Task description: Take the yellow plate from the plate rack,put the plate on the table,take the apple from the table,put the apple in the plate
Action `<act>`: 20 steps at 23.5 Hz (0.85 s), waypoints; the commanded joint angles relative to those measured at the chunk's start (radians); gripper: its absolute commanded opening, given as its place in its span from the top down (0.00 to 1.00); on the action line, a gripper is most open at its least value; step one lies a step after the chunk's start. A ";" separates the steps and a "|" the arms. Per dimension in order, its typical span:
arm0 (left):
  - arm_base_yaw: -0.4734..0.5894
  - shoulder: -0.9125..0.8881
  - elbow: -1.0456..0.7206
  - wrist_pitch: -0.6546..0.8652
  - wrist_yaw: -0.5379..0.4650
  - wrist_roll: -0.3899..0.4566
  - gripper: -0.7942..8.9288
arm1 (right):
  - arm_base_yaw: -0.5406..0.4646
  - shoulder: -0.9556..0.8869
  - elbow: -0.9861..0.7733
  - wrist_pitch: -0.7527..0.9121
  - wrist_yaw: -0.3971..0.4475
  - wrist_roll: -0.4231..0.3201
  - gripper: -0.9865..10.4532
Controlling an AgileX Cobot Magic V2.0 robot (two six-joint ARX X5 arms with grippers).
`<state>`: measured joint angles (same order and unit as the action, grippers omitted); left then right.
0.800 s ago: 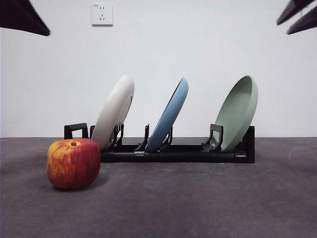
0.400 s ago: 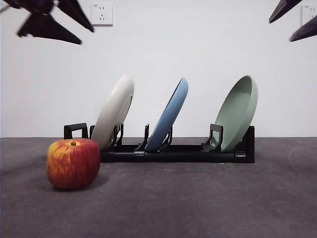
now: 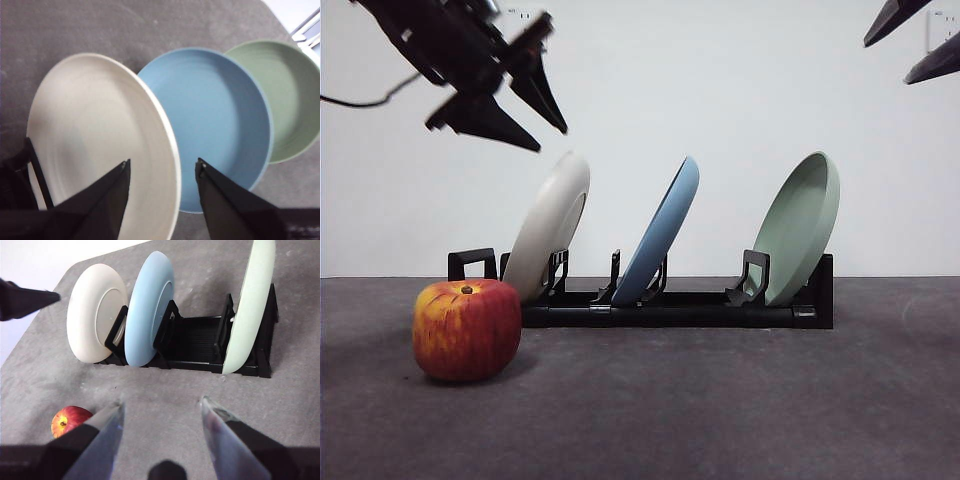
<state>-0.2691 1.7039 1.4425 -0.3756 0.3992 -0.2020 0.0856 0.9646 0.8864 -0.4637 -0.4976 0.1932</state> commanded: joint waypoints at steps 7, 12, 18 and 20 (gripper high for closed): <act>-0.039 0.059 -0.001 0.031 -0.033 0.023 0.70 | 0.003 0.003 0.003 0.006 0.001 -0.009 0.69; -0.040 0.060 -0.001 0.031 -0.060 0.053 0.93 | 0.003 0.003 0.003 0.006 0.003 -0.009 0.69; -0.058 -0.018 0.002 0.018 -0.057 0.053 0.93 | 0.003 0.004 0.003 0.008 0.006 -0.009 0.69; -0.076 -0.075 0.004 -0.003 -0.057 0.066 0.93 | 0.003 0.004 0.003 0.020 0.006 -0.009 0.69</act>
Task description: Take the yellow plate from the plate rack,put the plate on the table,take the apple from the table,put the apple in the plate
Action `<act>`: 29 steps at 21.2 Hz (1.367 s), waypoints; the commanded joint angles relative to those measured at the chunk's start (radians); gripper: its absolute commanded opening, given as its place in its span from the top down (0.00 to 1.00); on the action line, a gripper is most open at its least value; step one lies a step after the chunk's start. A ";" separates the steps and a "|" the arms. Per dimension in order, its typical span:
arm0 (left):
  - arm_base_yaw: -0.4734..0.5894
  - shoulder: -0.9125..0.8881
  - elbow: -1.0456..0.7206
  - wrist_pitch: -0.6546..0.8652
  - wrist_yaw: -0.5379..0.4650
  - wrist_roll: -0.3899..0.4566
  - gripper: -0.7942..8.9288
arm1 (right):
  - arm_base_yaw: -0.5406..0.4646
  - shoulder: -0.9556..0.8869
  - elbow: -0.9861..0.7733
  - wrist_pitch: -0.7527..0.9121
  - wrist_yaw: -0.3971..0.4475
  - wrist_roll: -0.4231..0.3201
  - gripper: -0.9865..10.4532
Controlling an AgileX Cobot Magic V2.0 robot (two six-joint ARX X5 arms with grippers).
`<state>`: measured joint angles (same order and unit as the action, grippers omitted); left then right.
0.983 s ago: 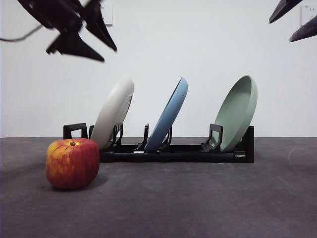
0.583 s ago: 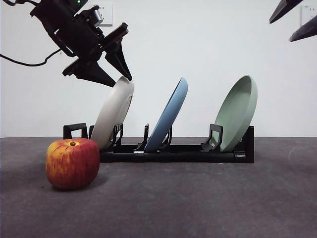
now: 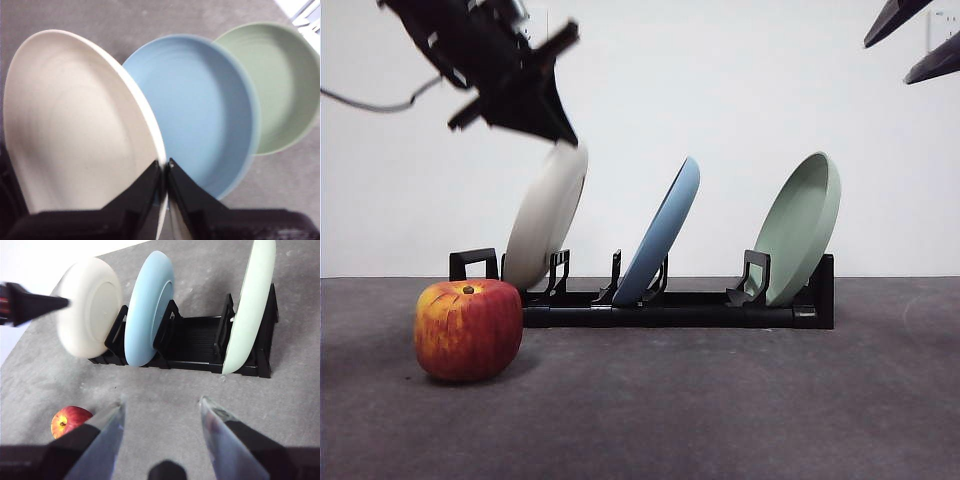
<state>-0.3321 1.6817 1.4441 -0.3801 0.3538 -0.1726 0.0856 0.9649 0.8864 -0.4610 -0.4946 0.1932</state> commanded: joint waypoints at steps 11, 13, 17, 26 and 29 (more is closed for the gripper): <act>-0.407 -0.267 0.002 -0.377 -0.269 0.203 0.93 | 0.000 0.004 0.127 0.029 0.049 -0.009 0.69; -0.534 -0.243 0.000 -0.376 -0.341 0.200 0.93 | -0.001 0.004 0.186 0.013 0.056 -0.010 0.69; -0.712 -0.159 0.000 -0.354 -0.461 0.195 0.93 | 0.000 0.004 0.279 -0.008 0.056 -0.010 0.69; -0.801 0.079 0.000 -0.306 -0.467 0.192 0.93 | 0.000 0.004 0.347 -0.053 0.056 -0.017 0.69; -0.802 0.164 0.000 -0.282 -0.489 0.192 0.93 | 0.000 0.004 0.347 -0.063 0.056 -0.030 0.69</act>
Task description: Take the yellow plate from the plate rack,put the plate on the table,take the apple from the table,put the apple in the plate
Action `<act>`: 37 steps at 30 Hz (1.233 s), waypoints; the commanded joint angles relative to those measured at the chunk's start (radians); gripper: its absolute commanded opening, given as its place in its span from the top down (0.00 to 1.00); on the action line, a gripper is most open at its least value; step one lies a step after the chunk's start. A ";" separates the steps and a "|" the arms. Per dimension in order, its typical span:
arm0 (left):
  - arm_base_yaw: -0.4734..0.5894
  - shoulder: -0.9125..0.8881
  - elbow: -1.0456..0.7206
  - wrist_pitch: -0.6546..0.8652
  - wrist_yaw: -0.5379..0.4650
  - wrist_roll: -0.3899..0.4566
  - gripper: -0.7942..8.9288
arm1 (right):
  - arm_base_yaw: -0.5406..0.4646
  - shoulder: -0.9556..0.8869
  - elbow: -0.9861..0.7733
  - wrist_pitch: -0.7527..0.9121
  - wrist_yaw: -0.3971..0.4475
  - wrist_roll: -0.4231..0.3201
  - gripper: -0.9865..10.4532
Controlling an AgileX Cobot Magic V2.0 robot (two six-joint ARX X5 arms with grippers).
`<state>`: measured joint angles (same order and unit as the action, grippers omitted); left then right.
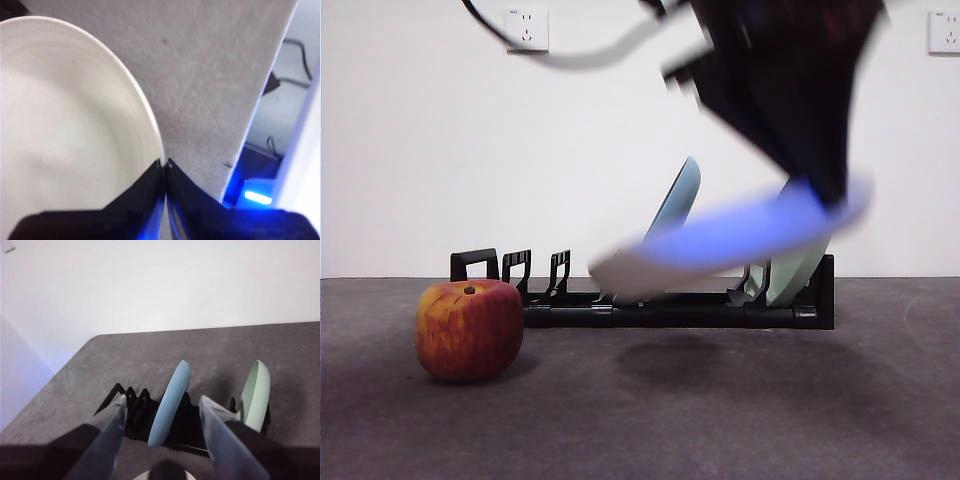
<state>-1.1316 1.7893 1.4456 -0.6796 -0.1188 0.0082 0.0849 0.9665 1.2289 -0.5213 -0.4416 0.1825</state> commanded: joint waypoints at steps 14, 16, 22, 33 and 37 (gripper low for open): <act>-0.014 0.205 -0.001 0.081 -0.035 -0.008 0.80 | 0.000 0.014 0.005 -0.022 0.003 -0.027 0.69; -0.010 0.199 -0.001 0.079 -0.037 -0.009 0.64 | 0.001 0.017 0.005 -0.022 0.002 -0.027 0.69; -0.005 0.136 -0.001 0.088 -0.039 -0.019 0.63 | 0.002 0.035 0.005 -0.022 -0.002 -0.027 0.69; 0.076 -0.179 -0.001 0.060 -0.126 -0.038 0.63 | 0.023 0.068 0.005 -0.008 -0.004 -0.027 0.69; 0.166 -0.310 -0.001 0.031 -0.178 -0.039 0.63 | 0.073 0.080 0.005 0.015 -0.003 -0.027 0.69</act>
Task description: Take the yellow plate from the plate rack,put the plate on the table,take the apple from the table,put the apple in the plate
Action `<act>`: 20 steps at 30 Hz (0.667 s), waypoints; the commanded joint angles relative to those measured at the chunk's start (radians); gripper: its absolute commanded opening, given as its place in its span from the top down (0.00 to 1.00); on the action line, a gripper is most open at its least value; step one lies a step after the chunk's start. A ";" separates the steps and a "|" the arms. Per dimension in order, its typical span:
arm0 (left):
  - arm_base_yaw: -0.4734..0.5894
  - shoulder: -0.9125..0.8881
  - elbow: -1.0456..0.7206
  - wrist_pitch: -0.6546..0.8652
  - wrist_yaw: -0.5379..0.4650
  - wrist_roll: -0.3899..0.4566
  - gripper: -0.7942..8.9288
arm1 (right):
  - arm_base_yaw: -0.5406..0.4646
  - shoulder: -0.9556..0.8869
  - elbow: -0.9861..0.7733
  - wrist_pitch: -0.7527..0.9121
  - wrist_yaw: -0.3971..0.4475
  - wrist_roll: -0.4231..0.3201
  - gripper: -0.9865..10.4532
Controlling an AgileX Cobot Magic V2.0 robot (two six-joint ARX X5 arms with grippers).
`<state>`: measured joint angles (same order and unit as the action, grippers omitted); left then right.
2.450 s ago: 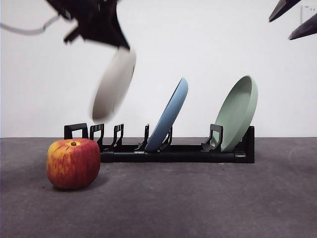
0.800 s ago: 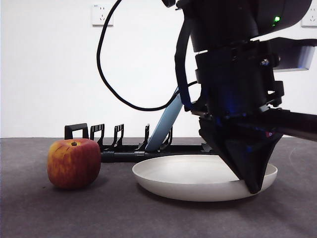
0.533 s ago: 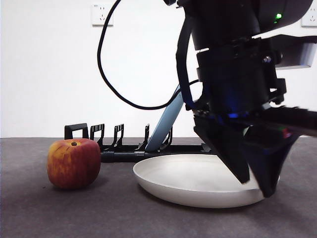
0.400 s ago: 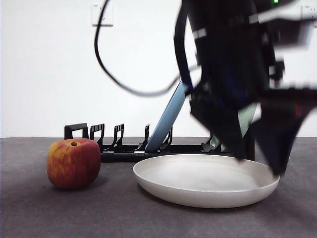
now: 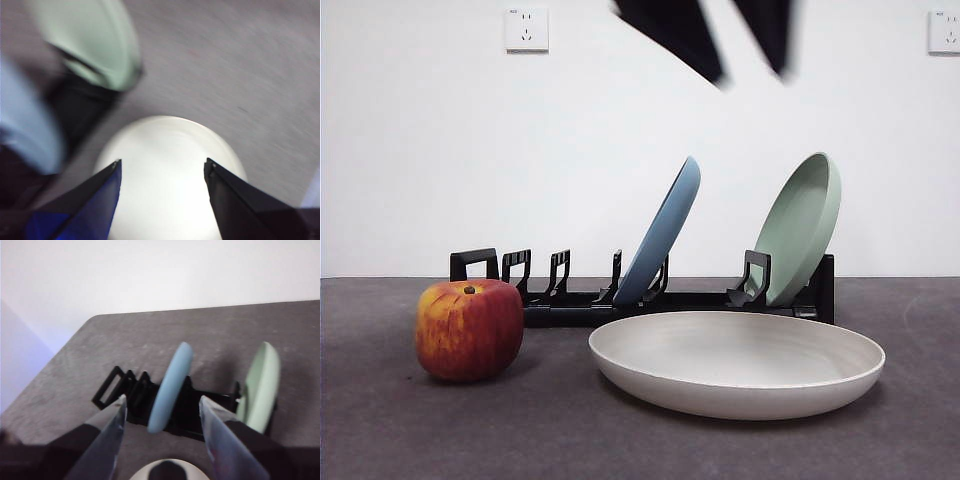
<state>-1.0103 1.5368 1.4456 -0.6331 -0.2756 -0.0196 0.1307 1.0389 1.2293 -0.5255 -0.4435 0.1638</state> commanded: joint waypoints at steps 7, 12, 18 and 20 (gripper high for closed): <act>0.259 -0.286 -0.001 -0.131 -0.043 -0.011 0.63 | 0.200 0.078 0.032 0.047 0.009 -0.029 0.68; 0.409 -0.459 -0.001 -0.224 -0.127 -0.010 0.63 | 0.368 0.192 0.108 0.042 0.089 -0.075 0.59; 0.515 -0.643 -0.001 -0.340 -0.199 -0.006 0.63 | 0.546 0.360 0.231 -0.019 0.196 -0.154 0.58; 0.528 -0.697 -0.001 -0.376 -0.199 -0.006 0.63 | 0.594 0.417 0.265 -0.045 0.237 -0.185 0.58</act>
<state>-0.4881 0.8577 1.4456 -1.0019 -0.4725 -0.0196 0.7067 1.4288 1.4853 -0.5632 -0.2218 0.0227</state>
